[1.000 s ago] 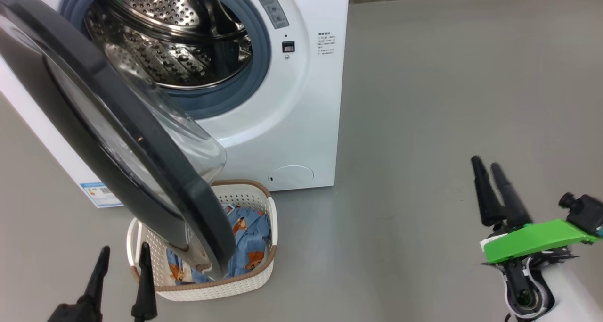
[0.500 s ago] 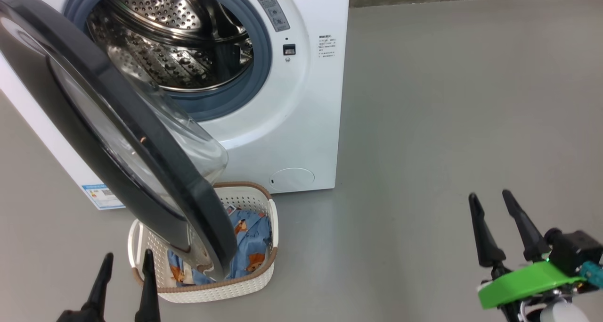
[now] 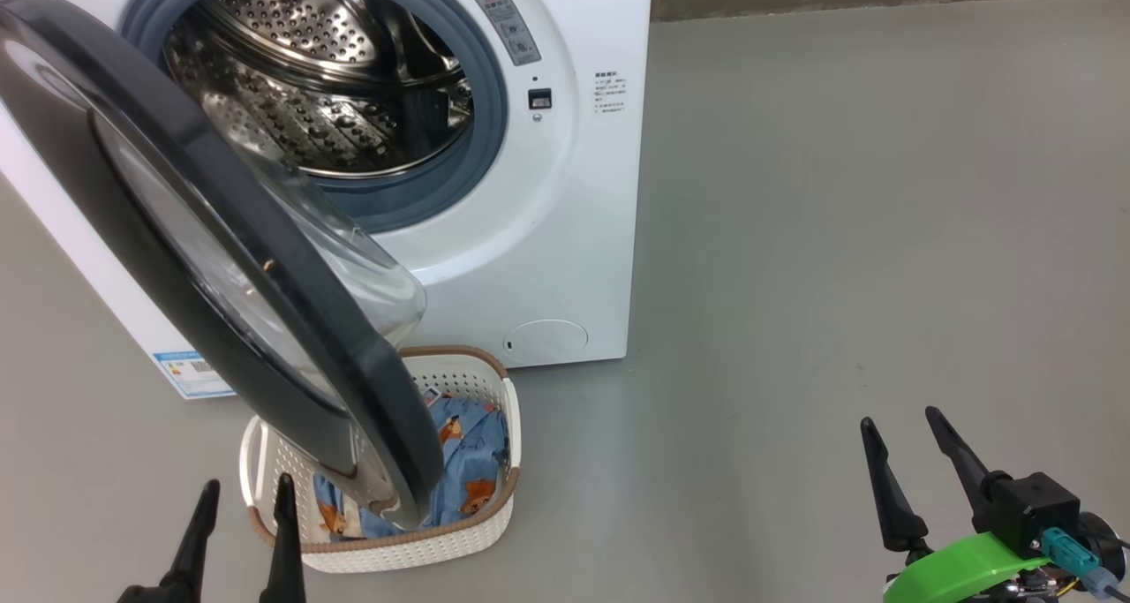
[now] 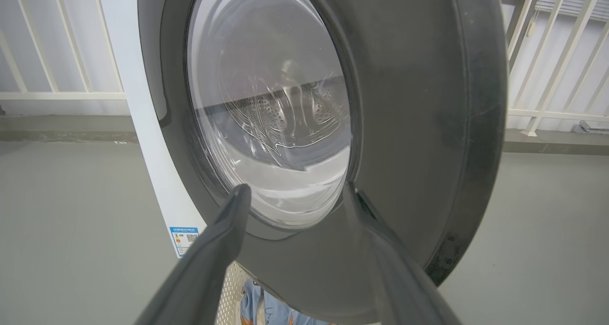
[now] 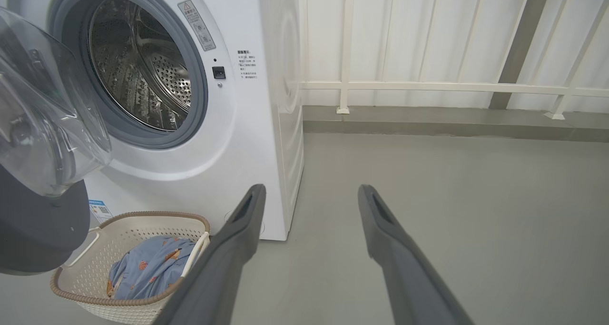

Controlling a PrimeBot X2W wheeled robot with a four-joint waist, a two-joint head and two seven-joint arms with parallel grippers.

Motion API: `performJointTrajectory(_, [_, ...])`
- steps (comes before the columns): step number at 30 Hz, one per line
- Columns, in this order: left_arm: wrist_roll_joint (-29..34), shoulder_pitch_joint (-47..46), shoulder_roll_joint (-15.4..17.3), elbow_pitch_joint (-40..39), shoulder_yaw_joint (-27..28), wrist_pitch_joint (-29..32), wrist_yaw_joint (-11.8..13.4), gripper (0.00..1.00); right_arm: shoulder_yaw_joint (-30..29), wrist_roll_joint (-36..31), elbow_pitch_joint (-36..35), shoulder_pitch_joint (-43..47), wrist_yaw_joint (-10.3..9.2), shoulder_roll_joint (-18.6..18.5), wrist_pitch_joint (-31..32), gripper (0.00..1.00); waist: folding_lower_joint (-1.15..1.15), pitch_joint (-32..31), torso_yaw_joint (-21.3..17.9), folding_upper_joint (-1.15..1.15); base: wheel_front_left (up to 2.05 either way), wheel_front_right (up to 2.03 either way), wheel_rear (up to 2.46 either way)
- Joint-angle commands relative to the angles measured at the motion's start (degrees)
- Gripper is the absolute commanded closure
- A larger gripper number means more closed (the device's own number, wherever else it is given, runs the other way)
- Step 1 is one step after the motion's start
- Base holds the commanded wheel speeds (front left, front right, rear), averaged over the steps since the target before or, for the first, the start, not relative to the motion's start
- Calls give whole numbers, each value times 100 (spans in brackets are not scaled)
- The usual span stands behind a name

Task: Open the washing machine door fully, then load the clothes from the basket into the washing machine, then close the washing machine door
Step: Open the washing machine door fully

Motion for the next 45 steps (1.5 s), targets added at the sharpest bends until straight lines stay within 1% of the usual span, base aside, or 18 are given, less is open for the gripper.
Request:
performJointTrajectory(1, [34, -91, 89, -131, 158, -46, 69, 0, 111, -77, -93, -53, 36, -11, -70, 0, 0, -13, 14, 0, 0, 0, 0])
performJointTrajectory(9, [55, -81, 89, -72, 159, -46, 70, 0, 7, -234, -42, -47, 36, 66, -70, 0, 0, -41, 35, 0, 0, 0, 0])
performJointTrajectory(20, [53, -100, 89, -24, 158, -46, 67, 0, -32, -291, 5, -61, 36, 125, -70, 0, 0, -41, 44, 0, 0, 0, 0])
performJointTrajectory(21, [55, -103, 89, -23, 159, -46, 64, 12, -31, -291, 9, -60, 36, 130, -70, 0, 0, -42, 47, 0, 0, 0, 0])
performJointTrajectory(22, [58, -104, 89, -21, 158, -46, 59, 100, -25, -268, 21, -57, 36, 137, -70, 0, 0, -43, 52, 0, 0, 0, 0])
performJointTrajectory(28, [17, -95, 89, -15, 162, -46, 4, 100, -13, -238, 11, -73, 36, 163, -70, 0, 0, -38, 57, 0, 0, 0, 0])
performJointTrajectory(32, [-201, -168, 89, -203, 195, -46, -72, 100, 28, -179, 38, -92, 36, 176, -70, 0, 0, -31, 68, 0, 0, 0, 0])
performJointTrajectory(37, [-348, -395, 89, -1022, 529, -46, -104, 100, 49, -164, 45, -125, 36, 182, -70, 0, 0, -15, 75, 0, 0, 0, 0])
performJointTrajectory(39, [-532, -530, 89, -1421, 650, -46, -108, 100, 43, -170, 41, -129, 36, 178, -70, 0, 0, -6, 79, 0, 0, 0, 0])
performJointTrajectory(41, [-680, -696, 89, -1797, 653, -46, -156, 100, 16, -176, 51, -124, 36, 176, -70, 0, 0, 2, 85, 0, 0, 0, 0])
performJointTrajectory(45, [-614, -1085, 89, -2465, 521, -46, -248, 100, -3, -193, 70, -120, 36, 178, -70, 0, 0, 4, 97, 0, 0, 0, 0])
